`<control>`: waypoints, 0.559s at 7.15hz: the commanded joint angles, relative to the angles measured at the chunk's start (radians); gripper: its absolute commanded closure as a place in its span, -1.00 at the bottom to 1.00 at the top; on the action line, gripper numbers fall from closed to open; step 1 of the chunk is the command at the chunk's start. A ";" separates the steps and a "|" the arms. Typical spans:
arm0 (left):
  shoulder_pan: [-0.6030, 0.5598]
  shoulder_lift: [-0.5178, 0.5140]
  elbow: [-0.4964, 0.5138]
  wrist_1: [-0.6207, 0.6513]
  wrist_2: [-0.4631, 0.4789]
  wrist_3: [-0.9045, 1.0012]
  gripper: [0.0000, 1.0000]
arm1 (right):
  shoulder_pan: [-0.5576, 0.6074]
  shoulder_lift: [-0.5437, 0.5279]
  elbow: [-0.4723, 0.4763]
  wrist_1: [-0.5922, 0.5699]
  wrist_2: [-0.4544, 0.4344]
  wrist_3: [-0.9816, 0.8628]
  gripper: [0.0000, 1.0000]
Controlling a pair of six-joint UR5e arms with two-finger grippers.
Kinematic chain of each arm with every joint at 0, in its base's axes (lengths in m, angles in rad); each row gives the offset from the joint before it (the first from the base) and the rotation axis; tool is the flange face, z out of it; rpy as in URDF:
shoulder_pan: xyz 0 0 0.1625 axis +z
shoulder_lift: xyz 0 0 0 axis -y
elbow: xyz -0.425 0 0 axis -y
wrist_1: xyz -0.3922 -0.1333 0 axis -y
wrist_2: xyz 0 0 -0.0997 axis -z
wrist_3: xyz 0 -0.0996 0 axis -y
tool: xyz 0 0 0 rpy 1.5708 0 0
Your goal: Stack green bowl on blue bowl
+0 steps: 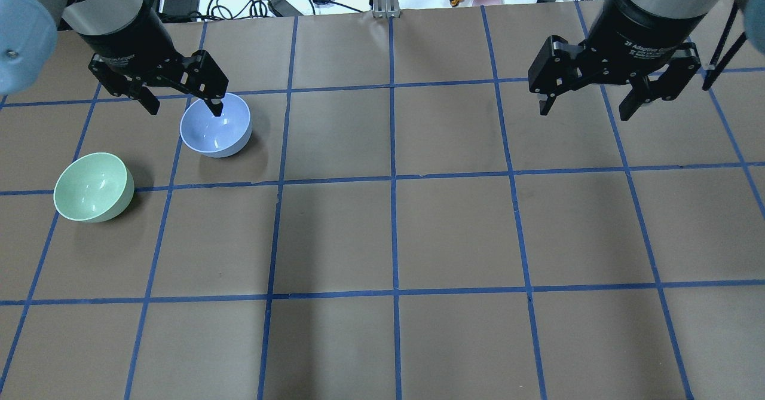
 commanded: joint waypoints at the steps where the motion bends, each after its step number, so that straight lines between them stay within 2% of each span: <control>1: 0.104 -0.014 -0.006 0.001 -0.005 0.102 -1.00 | 0.000 0.000 0.000 0.001 0.000 0.000 -1.00; 4: 0.319 -0.023 -0.089 0.013 -0.001 0.245 -1.00 | 0.000 0.000 0.000 -0.001 0.000 0.000 -1.00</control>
